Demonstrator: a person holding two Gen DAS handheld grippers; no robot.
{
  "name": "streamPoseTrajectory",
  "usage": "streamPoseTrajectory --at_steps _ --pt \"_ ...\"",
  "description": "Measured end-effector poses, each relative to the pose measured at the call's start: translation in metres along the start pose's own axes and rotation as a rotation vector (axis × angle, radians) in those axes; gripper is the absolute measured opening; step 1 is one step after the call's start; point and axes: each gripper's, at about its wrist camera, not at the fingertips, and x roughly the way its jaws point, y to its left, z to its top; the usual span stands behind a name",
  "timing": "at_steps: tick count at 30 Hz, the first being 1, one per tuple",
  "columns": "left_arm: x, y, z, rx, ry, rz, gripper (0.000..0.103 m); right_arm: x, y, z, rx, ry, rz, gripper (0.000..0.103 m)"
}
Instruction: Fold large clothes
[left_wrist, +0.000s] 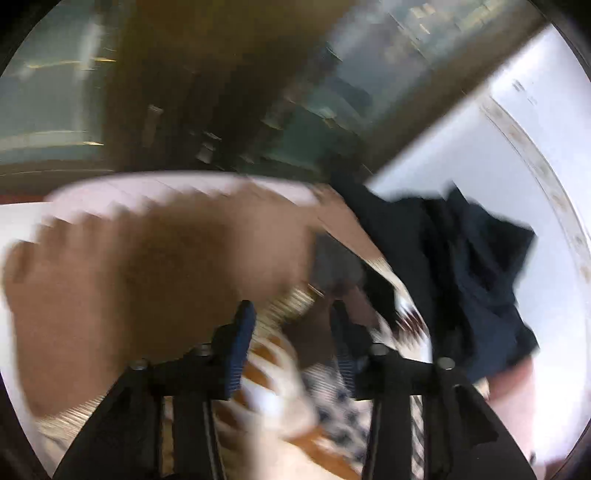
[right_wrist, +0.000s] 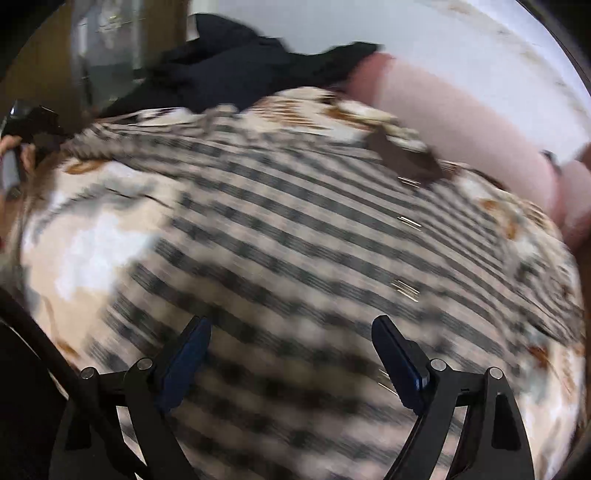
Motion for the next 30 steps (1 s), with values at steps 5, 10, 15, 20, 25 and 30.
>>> streamPoseTrajectory --at_steps 5,10,15,20,25,30 --pt "-0.014 0.046 0.016 -0.121 -0.021 0.036 0.042 0.035 0.085 0.062 -0.126 -0.034 0.118 0.091" --pt "-0.025 0.058 0.026 -0.068 -0.078 0.092 0.042 0.072 0.193 0.117 -0.339 -0.080 0.148 0.091" --pt "-0.027 0.066 0.034 -0.048 -0.095 0.112 0.043 0.111 0.296 0.153 -0.530 -0.109 0.099 0.087" --pt "-0.022 0.067 0.034 -0.039 -0.083 0.114 0.042 0.129 0.354 0.188 -0.548 -0.164 0.030 0.073" --pt "-0.023 0.038 0.020 0.049 -0.077 0.086 0.042 0.133 0.379 0.198 -0.557 -0.104 0.074 0.007" --pt "-0.025 -0.001 -0.008 0.186 -0.074 0.066 0.048 0.090 0.303 0.223 -0.294 -0.126 0.154 0.006"
